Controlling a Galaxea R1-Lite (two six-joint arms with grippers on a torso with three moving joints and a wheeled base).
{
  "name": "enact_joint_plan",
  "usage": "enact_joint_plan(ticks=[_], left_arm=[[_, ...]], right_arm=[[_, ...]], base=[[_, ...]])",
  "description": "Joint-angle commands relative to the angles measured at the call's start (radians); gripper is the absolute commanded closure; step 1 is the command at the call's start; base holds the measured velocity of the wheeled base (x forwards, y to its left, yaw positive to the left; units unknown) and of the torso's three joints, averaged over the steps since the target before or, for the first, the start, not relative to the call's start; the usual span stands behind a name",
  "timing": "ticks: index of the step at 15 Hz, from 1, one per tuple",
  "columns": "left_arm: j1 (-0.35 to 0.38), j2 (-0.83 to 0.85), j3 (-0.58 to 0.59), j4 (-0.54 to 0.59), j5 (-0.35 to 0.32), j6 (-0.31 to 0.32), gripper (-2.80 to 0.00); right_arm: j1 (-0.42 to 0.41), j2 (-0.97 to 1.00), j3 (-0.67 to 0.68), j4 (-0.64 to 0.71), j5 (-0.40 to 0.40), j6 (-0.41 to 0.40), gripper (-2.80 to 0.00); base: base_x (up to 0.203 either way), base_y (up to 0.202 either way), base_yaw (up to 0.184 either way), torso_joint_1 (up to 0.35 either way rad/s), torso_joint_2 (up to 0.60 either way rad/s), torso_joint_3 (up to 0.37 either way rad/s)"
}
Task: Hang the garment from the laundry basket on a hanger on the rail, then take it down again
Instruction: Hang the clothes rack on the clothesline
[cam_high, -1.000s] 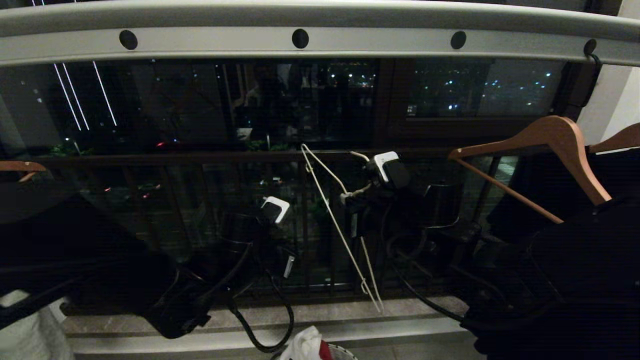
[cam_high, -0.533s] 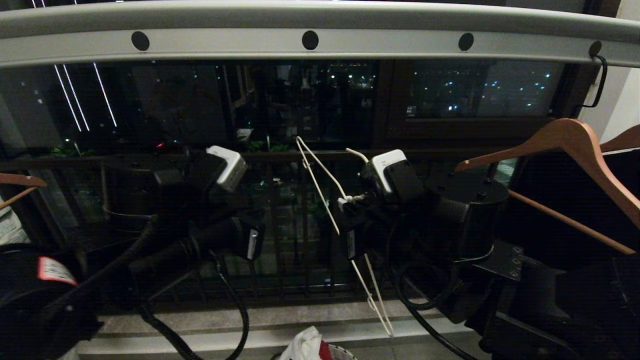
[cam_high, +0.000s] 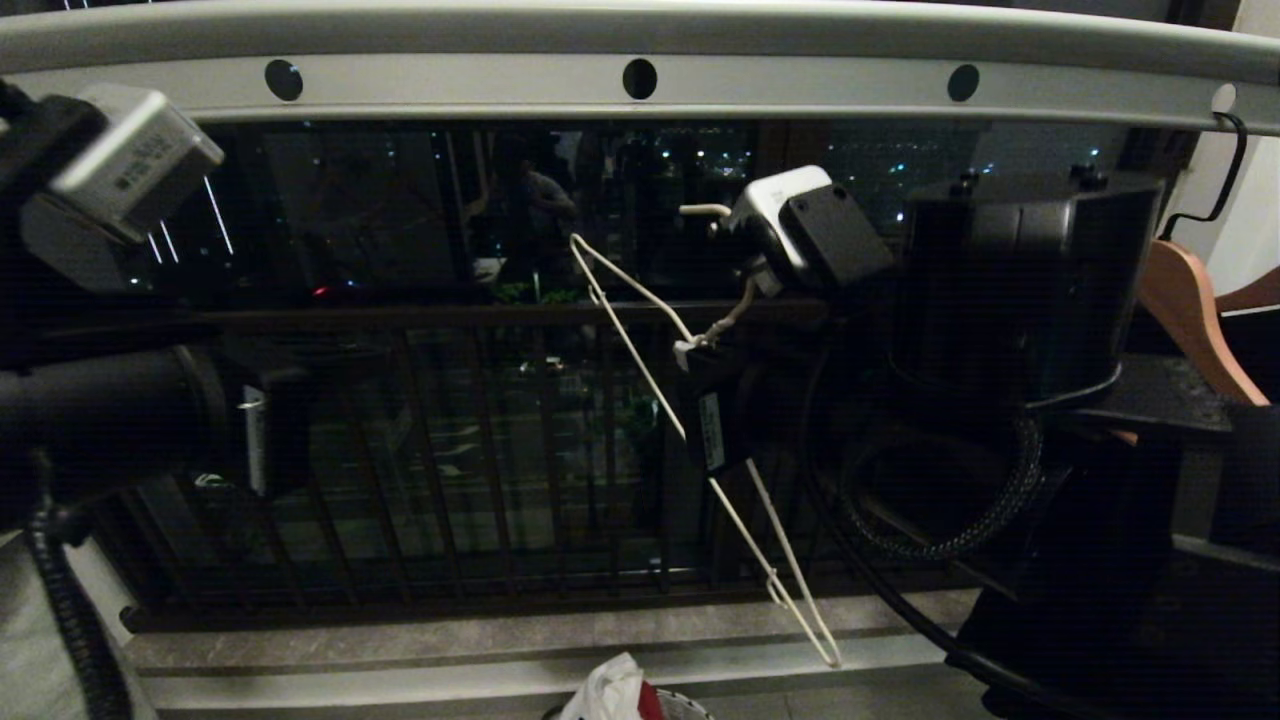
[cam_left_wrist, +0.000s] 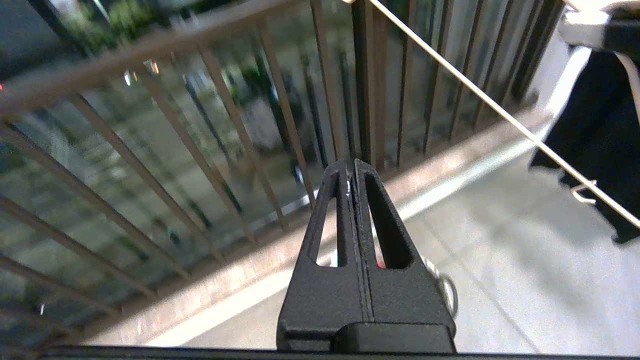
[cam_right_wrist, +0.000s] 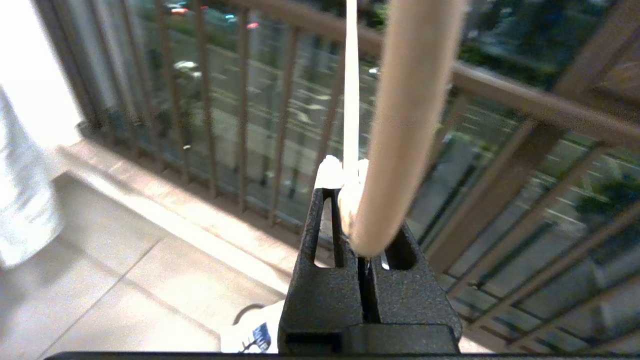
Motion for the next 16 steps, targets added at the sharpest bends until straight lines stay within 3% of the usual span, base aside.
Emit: enact_joint_plan(ticks=[1,7,16], left_arm=[[0.000,-0.079,-0.011,0.004,0.001,0.012,0.00],[-0.003,-0.137,-0.023,0.021,0.001,0.033,0.00],[-0.005,-0.179,-0.025,0.021,0.001,0.051,0.00]], right_arm=[[0.015,0.007,-0.126,0.096,-0.034,-0.001,0.00],[0.018,0.104,-0.364,0.257,-0.074,-0.002,0.00],[0.017,0.142,-0.449,0.262,-0.084,-0.028,0.00]], base=[[0.000,0.000,0.000,0.000,0.00,0.000],[0.000,0.000,0.000,0.000,0.00,0.000],[0.000,0.000,0.000,0.000,0.00,0.000]])
